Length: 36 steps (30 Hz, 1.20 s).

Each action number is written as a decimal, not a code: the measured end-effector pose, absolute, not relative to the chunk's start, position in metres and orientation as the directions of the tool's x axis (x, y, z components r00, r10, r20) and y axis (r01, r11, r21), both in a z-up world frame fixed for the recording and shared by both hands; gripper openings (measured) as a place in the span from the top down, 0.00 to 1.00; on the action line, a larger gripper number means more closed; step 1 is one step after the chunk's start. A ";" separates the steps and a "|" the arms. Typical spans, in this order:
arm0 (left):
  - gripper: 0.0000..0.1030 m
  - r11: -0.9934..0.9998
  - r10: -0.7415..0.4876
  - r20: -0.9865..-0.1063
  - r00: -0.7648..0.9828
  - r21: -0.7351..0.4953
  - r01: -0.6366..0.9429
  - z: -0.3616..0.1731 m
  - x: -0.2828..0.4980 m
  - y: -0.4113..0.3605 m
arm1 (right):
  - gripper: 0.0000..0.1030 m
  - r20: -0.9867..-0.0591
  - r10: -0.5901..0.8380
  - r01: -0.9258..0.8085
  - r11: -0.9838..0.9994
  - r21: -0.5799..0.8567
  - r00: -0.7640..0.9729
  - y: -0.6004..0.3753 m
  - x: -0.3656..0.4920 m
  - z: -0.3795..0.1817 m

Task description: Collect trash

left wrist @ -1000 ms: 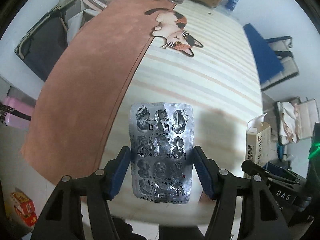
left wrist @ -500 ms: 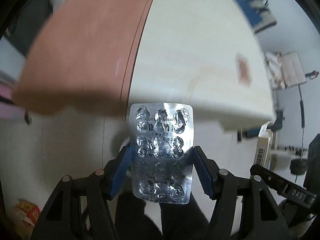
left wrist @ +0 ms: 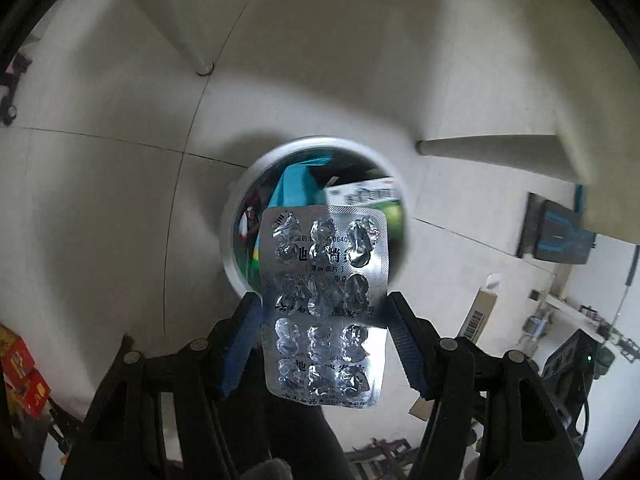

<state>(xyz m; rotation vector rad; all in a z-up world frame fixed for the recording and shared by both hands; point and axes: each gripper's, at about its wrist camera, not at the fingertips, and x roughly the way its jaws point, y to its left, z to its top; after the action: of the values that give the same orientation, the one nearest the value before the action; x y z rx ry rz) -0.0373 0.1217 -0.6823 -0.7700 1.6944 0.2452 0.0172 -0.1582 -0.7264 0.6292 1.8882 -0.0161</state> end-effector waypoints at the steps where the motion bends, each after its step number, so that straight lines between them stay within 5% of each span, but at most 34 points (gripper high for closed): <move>1: 0.28 0.766 -0.344 -0.934 -0.093 -0.223 -0.602 -0.697 -0.040 0.121 | 0.18 -0.861 0.435 0.461 0.840 0.284 -0.262 -0.158 0.014 -0.748; 2: 0.14 0.763 -0.348 -0.933 -0.090 -0.226 -0.606 -0.711 -0.040 0.120 | 0.18 -0.854 0.450 0.484 0.826 0.289 -0.259 -0.157 0.011 -0.766; 4: 0.03 0.762 -0.344 -0.934 -0.097 -0.217 -0.611 -0.728 -0.042 0.120 | 0.17 -0.848 0.465 0.507 0.810 0.293 -0.255 -0.154 0.004 -0.788; 6: 0.03 0.777 -0.315 -0.944 -0.100 -0.196 -0.598 -0.730 -0.047 0.121 | 0.16 -0.829 0.504 0.542 0.779 0.315 -0.242 -0.157 0.002 -0.806; 8: 0.03 0.788 -0.288 -0.953 -0.095 -0.179 -0.589 -0.725 -0.054 0.126 | 0.01 -0.819 0.524 0.550 0.766 0.332 -0.235 -0.154 -0.006 -0.813; 14: 0.03 0.836 -0.130 -0.990 -0.062 -0.076 -0.544 -0.687 -0.062 0.126 | 0.00 -0.846 0.475 0.436 0.832 0.342 -0.242 -0.143 -0.001 -0.795; 25: 0.03 0.880 0.007 -1.000 -0.019 0.015 -0.474 -0.532 -0.101 0.099 | 0.00 -0.988 0.082 -0.110 0.989 0.097 -0.132 -0.135 -0.004 -0.629; 36: 0.03 0.901 0.024 -0.997 0.077 -0.012 -0.433 -0.362 -0.133 0.063 | 0.00 -0.989 0.141 -0.242 0.959 0.148 -0.045 -0.162 -0.031 -0.417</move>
<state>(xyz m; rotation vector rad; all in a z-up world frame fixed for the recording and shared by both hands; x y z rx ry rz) -0.1327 0.0629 -0.3623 -0.3423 1.4611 0.3523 -0.0305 -0.1624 -0.4170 -0.0797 1.5862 0.3106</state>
